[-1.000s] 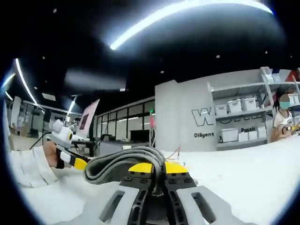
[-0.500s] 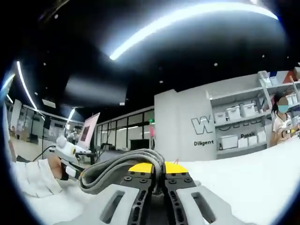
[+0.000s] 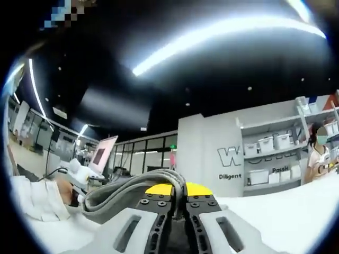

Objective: Open the folded towel by lifting each exposed corner and separating the folded layers until the towel lies flat within the target outline without major curled edges

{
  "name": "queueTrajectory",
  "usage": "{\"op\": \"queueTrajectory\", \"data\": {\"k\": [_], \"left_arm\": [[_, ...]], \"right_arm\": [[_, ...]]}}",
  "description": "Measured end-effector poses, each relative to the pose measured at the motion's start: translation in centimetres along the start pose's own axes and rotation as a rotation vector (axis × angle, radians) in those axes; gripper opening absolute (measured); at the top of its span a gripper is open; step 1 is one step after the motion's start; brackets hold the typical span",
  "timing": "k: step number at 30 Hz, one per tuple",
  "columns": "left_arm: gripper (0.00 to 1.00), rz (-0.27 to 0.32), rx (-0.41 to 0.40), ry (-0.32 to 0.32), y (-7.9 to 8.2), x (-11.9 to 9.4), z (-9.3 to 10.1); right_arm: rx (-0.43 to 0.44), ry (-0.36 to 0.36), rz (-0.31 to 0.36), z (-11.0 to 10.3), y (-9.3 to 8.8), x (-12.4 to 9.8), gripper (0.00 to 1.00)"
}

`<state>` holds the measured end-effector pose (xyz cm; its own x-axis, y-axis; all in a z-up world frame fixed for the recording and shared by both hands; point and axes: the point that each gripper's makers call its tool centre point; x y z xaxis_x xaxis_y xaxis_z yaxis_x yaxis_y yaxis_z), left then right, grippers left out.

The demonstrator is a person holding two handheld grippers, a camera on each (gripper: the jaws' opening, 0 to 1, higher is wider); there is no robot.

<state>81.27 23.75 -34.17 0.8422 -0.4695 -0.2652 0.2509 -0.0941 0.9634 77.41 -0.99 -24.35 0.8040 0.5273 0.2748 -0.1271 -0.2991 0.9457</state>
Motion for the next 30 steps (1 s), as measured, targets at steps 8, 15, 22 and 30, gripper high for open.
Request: {"op": "queueTrajectory", "data": {"k": [8, 15, 22, 30], "left_arm": [[0.90, -0.007, 0.004, -0.003, -0.1, 0.1, 0.0], [0.90, -0.013, 0.007, -0.004, -0.3, 0.1, 0.1], [0.90, -0.025, 0.011, -0.007, -0.5, 0.2, 0.4], [0.90, -0.029, 0.014, -0.007, -0.5, 0.2, 0.4]], "right_arm": [[0.008, 0.001, 0.029, 0.0, 1.8, -0.7, 0.00], [-0.067, 0.018, 0.072, -0.9, 3.5, -1.3, 0.00], [-0.093, 0.041, 0.157, -1.8, 6.1, -2.5, 0.00], [-0.078, 0.017, 0.233, -0.6, 9.0, -4.0, 0.00]]}}
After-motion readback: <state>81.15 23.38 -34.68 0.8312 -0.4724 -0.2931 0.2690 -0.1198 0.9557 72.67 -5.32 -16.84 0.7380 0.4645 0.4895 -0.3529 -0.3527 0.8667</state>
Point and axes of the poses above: the point that each gripper's makers call its tool centre point, and the gripper's own axes: x roughly forward along the fingers, z roughly to its right, y roughly out of its top, and after that the axes turned 10 degrees about x, right-handed
